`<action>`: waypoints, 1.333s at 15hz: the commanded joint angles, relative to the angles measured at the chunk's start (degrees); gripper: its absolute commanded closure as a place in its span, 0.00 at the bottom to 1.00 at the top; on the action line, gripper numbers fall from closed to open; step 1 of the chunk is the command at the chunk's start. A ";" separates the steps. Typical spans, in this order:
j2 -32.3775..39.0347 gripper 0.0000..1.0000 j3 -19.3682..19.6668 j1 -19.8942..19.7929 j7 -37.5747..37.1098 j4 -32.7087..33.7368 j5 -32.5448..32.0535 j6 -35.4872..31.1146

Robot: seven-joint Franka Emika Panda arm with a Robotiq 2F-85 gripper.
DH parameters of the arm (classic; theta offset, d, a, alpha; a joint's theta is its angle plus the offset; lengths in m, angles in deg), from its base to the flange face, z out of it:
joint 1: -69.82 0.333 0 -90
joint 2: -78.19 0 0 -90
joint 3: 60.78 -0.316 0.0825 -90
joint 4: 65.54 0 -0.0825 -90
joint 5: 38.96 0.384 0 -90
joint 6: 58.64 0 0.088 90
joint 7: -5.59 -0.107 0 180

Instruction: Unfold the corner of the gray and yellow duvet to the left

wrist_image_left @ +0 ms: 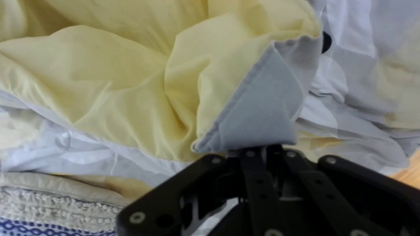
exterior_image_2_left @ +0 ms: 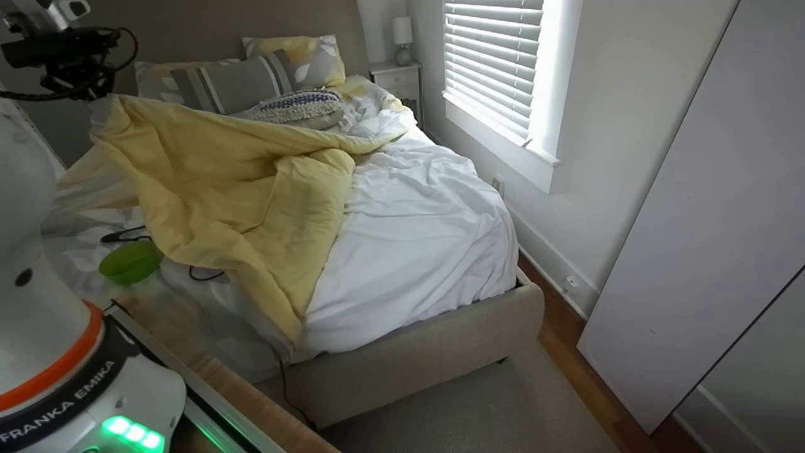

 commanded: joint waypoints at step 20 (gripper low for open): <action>38.81 0.35 6.40 25.29 32.16 59.11 -0.20 32.35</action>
